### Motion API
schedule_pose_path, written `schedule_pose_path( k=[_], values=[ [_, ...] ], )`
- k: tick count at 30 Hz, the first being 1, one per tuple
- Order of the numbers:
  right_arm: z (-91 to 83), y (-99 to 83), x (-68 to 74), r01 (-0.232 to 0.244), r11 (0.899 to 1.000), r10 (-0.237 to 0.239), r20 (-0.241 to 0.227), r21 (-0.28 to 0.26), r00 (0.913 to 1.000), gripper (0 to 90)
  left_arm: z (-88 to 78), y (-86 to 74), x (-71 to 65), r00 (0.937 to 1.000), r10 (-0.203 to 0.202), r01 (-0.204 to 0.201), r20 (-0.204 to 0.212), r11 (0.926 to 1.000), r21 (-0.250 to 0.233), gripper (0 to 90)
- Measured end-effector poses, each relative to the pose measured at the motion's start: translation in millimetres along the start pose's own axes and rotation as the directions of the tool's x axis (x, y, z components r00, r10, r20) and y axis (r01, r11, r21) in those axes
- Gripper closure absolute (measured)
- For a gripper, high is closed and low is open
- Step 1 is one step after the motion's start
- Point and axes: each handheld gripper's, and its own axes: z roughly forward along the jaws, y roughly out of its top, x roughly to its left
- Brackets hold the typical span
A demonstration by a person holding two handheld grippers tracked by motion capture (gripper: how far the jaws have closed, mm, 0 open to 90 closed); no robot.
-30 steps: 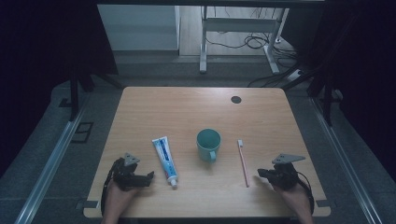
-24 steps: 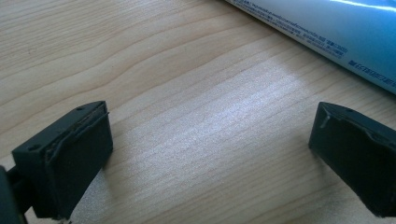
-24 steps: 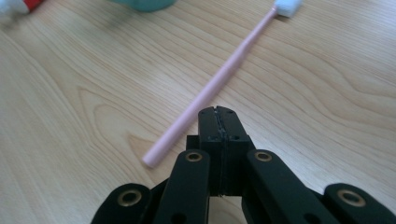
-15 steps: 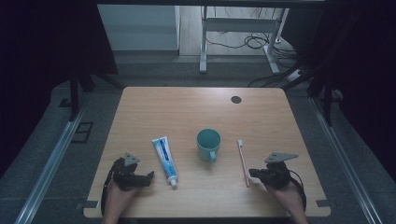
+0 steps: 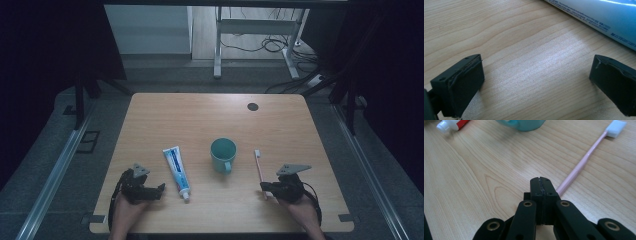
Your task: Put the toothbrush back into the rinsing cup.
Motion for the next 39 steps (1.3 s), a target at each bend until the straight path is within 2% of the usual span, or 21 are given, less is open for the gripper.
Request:
schedule_pose_path(
  k=[14, 30, 39],
  values=[
    [8.3, -5.4, 0.4, 0.022, 0.999, -0.023, 0.022, 0.047, 0.9995, 89.2, 0.0, 0.0, 0.0, 1.0, 0.0, 0.0, 0.0, 1.0, 0.0, 0.0],
    [-5.7, -14.3, -13.9, -0.003, 0.999, 0.0, 0.074, 0.039, 0.9973, 89.1, 0.0, 0.0, 0.0, 1.0, 0.0, 0.0, 0.0, 1.0, 0.0, 0.0],
    [-15.2, -19.3, -24.2, -0.031, 0.999, 0.028, 0.099, 0.026, 0.9946, 89.1, 0.0, 0.0, 0.0, 1.0, 0.0, 0.0, 0.0, 1.0, 0.0, 0.0]
  ],
)
